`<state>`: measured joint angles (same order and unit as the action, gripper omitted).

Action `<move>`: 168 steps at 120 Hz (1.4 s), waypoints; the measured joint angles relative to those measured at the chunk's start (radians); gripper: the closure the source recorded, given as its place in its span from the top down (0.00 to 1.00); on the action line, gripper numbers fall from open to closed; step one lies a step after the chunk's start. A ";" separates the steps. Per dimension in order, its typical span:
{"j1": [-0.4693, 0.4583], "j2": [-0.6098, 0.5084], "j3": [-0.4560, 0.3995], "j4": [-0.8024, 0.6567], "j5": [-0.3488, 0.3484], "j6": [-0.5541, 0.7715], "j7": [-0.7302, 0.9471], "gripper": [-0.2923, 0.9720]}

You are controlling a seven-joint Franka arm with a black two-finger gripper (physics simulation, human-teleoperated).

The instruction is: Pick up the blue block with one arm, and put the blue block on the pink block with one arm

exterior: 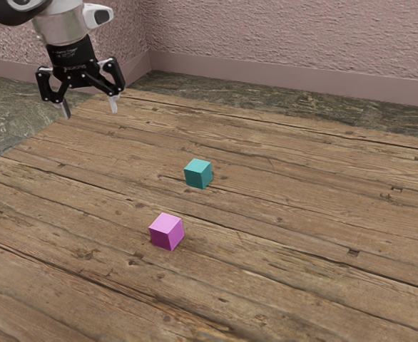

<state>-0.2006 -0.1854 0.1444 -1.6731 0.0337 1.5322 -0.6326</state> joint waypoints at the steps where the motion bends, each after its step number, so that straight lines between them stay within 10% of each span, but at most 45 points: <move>1: 0.000 0.000 0.000 0.000 0.000 0.000 -0.002 0.77; 33: -0.059 -0.083 -0.023 -0.109 0.003 -0.015 -0.060 0.77; 69: 0.117 0.481 -0.178 0.285 -0.003 0.017 0.019 0.77; 168: 0.268 1.002 -0.241 0.620 -0.005 0.408 0.528 0.77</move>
<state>0.0677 0.8168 -0.0965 -1.0531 0.0289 1.9403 -0.1044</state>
